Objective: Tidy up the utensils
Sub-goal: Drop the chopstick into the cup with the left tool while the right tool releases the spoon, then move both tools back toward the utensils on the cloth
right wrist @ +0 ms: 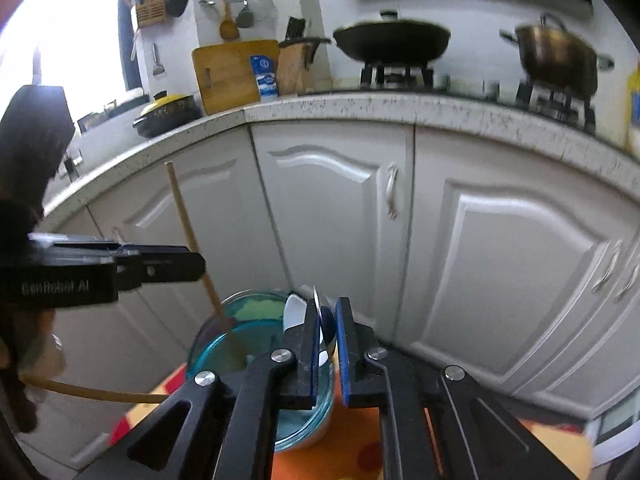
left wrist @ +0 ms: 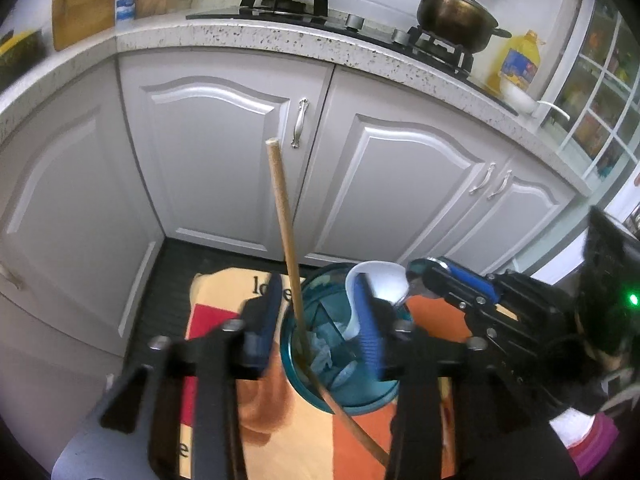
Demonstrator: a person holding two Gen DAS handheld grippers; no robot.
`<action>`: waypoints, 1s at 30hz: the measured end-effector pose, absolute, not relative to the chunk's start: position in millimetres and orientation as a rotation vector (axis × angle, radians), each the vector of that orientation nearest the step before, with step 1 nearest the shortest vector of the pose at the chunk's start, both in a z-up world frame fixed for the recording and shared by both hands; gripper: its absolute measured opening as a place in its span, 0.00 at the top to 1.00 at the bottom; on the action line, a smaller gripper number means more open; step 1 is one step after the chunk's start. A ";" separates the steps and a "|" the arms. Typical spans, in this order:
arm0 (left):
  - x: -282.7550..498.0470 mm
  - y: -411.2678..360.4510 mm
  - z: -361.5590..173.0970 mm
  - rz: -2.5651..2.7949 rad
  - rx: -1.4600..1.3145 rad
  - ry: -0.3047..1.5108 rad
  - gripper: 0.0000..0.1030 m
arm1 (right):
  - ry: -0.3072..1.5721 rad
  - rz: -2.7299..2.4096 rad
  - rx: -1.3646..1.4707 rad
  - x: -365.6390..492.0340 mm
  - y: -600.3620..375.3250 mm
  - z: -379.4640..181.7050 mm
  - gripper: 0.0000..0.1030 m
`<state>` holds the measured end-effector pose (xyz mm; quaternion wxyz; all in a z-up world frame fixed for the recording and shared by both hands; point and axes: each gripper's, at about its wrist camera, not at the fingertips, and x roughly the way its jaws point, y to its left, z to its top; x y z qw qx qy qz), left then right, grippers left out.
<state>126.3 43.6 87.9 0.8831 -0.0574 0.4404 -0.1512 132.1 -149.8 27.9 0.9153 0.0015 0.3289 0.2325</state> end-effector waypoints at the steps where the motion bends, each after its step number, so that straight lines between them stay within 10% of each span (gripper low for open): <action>1: 125.6 44.5 88.1 -0.318 -0.128 0.920 0.63 | 0.687 0.484 0.015 133.2 -151.8 27.0 0.92; 5: 121.6 50.0 93.6 -0.306 -0.147 0.911 0.58 | 0.708 0.507 0.070 132.5 -158.4 26.6 0.86; 7: 119.9 53.5 96.8 -0.301 -0.153 0.912 0.57 | 0.703 0.517 0.101 130.3 -162.6 27.6 0.65; 30: 16.4 99.2 107.3 -0.182 -0.144 0.823 0.50 | 0.741 0.476 0.104 64.4 -205.4 29.7 0.60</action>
